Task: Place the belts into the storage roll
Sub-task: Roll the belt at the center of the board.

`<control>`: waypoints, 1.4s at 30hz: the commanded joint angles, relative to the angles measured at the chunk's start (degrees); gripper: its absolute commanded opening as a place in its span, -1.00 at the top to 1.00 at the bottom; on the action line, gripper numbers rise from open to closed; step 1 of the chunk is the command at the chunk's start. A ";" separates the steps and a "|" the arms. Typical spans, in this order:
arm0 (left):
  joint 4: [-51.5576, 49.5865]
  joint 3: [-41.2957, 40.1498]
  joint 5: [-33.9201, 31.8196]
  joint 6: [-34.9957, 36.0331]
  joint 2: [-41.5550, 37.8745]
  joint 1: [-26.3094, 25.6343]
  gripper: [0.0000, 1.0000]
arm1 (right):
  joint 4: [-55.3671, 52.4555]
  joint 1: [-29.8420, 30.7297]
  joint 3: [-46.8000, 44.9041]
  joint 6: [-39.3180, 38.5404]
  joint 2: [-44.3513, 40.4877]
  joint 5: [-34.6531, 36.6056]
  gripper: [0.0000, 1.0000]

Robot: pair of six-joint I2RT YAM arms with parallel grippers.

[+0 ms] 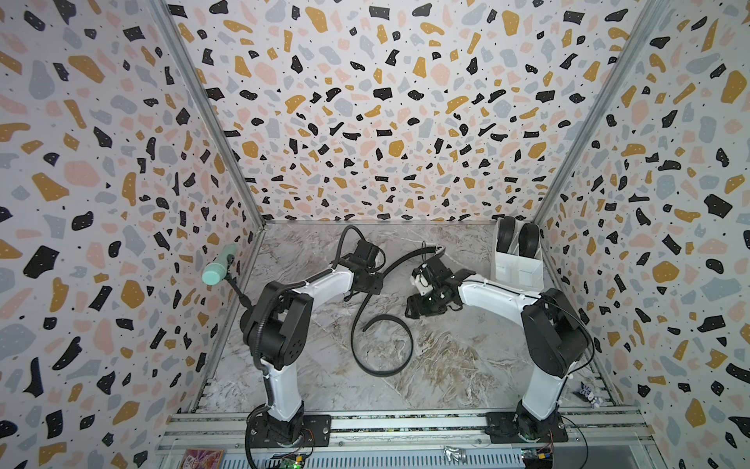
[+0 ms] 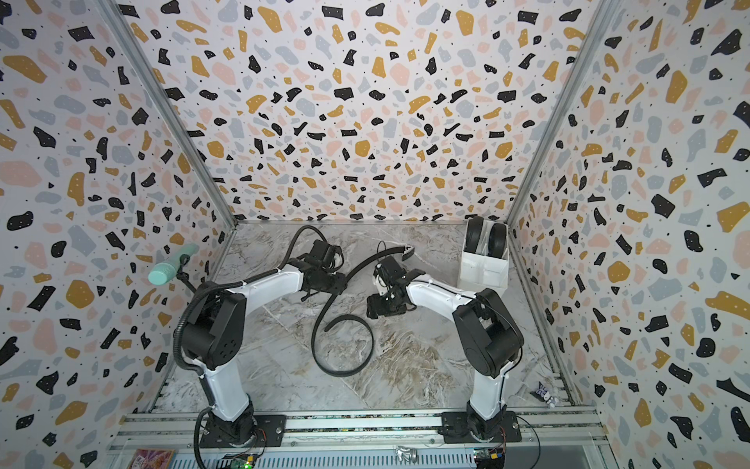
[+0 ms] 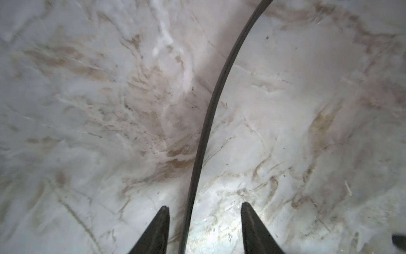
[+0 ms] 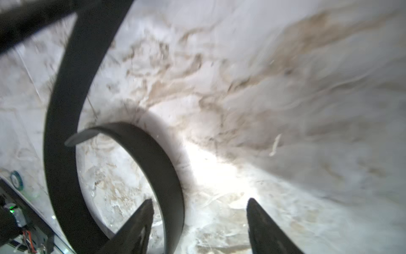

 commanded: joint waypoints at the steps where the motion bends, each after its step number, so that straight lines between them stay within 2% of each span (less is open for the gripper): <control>1: -2.27 -2.84 -1.73 -0.18 -5.34 -0.13 -0.03 | -4.57 -2.61 7.49 -3.45 0.23 0.56 -0.53; 5: -4.55 -7.29 -4.46 0.84 -10.77 -1.80 -0.13 | -5.32 -3.87 17.67 -4.69 6.91 3.34 -0.74; 9: -5.33 -11.56 -4.38 -0.62 -14.89 -3.56 -0.20 | -7.77 -4.25 32.73 -5.64 17.38 5.51 -0.87; 15: -2.04 -15.83 -3.07 -6.88 -19.44 -8.69 -0.38 | -14.56 -3.54 61.07 -10.13 35.55 14.05 -1.00; 18: -0.19 -17.13 -2.64 -9.06 -20.09 -10.18 -0.42 | -14.94 -4.18 69.88 -12.35 42.09 16.04 -1.00; 24: 0.23 -18.48 -2.73 -9.33 -19.85 -10.81 -0.46 | -5.92 -5.73 63.97 -16.74 42.94 18.08 -1.00; 30: -0.59 -18.04 -3.65 -8.28 -19.40 -10.81 -0.46 | -12.25 -6.96 63.21 -19.96 42.33 21.29 -1.00; 35: -0.86 -17.48 -4.11 -7.04 -18.44 -10.81 -0.48 | -16.48 -6.79 52.86 -20.13 35.60 23.43 -1.00; 42: -3.38 -14.70 -3.21 -5.47 -16.95 -13.18 -0.51 | -16.96 -4.98 35.22 -16.78 23.70 21.15 -1.00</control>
